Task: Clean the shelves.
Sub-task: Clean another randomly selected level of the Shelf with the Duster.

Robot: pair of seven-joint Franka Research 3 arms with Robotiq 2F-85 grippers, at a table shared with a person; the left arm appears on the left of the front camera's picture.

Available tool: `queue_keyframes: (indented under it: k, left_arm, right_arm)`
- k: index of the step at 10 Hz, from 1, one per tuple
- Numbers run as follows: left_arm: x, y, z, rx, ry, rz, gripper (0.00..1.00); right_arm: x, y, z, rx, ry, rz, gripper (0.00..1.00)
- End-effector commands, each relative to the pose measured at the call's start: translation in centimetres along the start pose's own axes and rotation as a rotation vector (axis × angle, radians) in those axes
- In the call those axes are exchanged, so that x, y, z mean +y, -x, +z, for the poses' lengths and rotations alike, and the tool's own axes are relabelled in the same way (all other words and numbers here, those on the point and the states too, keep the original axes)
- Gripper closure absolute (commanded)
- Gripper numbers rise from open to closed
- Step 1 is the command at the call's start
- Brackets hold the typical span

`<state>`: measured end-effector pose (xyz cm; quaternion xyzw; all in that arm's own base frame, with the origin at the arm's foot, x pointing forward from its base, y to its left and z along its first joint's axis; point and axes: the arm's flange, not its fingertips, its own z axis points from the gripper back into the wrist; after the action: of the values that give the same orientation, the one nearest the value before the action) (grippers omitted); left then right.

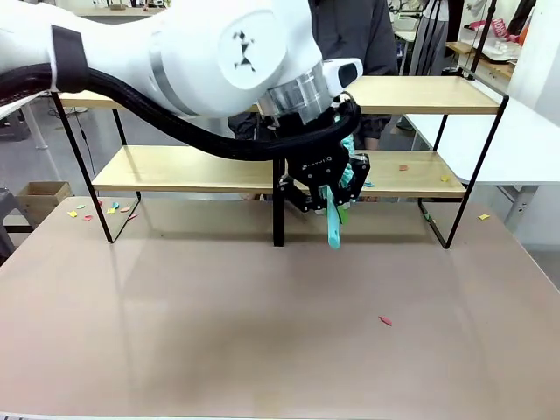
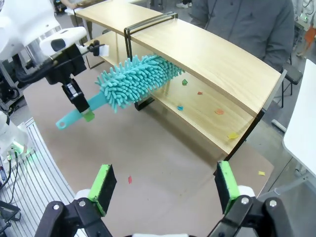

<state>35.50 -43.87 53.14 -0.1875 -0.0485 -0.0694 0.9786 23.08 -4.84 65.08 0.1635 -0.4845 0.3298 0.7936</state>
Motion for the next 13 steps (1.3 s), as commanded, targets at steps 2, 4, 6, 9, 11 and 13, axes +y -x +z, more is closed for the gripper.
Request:
queue_keyframes:
  k: [2,4,6,9,11,13]
  left_arm:
    - [-1.2,-1.1,-2.3,-0.077,-0.107,0.042,0.88]
    - [-1.4,-2.5,-3.5,-0.055,-0.145,0.029,0.88]
    - [-2.1,-3.8,-4.3,0.005,-0.161,0.017,0.88]
    - [-3.4,-6.1,-4.8,0.06,-0.178,0.006,0.88]
    - [-3.7,-7.1,-4.9,0.08,-0.188,0.037,0.88]
    - [-3.3,-7.5,-5.2,0.11,-0.181,0.06,0.88]
  right_arm:
    - [0.0,-0.1,0.0,-0.001,-0.001,0.001,0.0]
    - [0.0,-0.1,0.0,-0.001,-0.001,0.001,0.0]
    - [0.0,-0.1,0.0,-0.001,-0.001,0.001,0.0]
    - [0.0,-0.1,0.0,-0.001,-0.001,0.001,0.0]
    - [0.0,-0.1,0.0,-0.001,-0.001,0.001,0.0]
    - [0.0,-0.1,0.0,-0.001,-0.001,0.001,0.0]
